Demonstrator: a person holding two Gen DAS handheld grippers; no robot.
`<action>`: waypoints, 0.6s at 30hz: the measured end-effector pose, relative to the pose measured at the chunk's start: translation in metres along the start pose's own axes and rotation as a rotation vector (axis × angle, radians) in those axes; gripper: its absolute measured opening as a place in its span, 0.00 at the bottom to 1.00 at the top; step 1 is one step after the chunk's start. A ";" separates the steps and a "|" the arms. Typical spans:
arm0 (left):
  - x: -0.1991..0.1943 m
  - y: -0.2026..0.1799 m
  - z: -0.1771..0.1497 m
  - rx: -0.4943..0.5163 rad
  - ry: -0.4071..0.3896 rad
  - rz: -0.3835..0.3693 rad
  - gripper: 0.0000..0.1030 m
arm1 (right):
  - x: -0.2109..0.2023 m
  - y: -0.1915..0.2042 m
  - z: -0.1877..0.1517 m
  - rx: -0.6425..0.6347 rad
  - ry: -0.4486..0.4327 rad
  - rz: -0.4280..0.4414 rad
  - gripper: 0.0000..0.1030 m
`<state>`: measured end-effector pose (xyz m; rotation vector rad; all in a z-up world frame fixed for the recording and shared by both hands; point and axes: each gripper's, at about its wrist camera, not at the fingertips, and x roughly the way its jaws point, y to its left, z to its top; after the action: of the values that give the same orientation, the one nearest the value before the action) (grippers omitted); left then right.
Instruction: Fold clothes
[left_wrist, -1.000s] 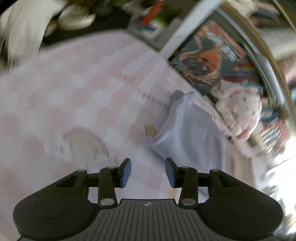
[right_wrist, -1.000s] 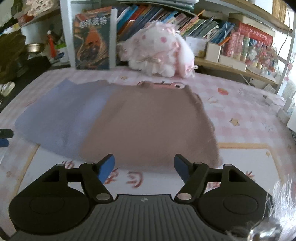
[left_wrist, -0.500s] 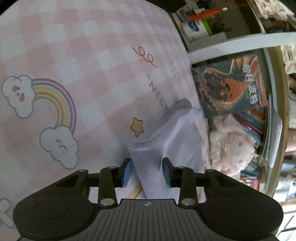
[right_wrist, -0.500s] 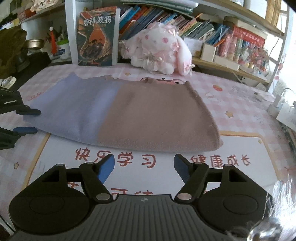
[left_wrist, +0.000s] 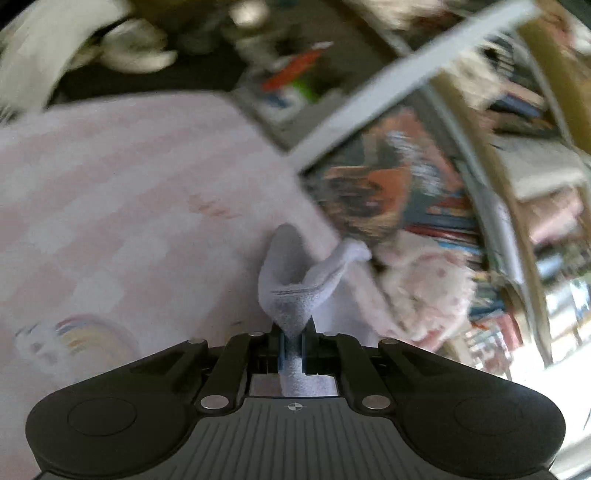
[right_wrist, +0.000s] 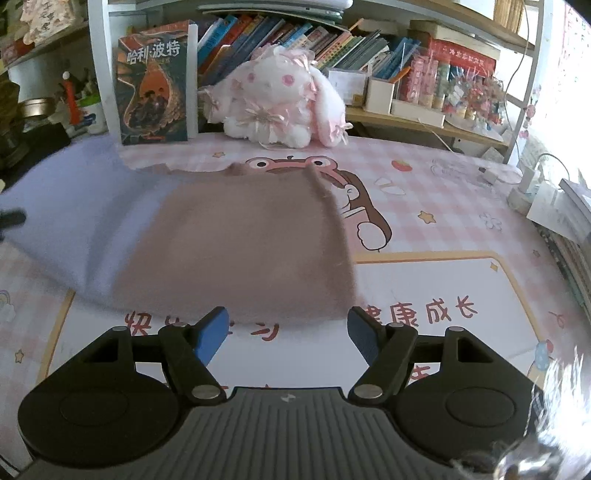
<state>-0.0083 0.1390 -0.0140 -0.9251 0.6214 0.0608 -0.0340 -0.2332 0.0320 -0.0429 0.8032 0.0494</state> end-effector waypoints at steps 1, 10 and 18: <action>0.005 0.010 0.000 -0.052 0.025 0.019 0.07 | 0.000 0.001 0.000 -0.005 0.001 0.003 0.67; 0.022 0.040 -0.004 -0.210 0.058 0.040 0.24 | 0.001 0.010 -0.001 -0.048 0.015 0.026 0.67; 0.022 0.038 -0.004 -0.205 0.027 0.054 0.09 | 0.002 -0.003 -0.004 0.005 0.019 0.035 0.67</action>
<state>-0.0040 0.1544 -0.0554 -1.1083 0.6736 0.1636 -0.0356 -0.2365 0.0279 -0.0250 0.8235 0.0802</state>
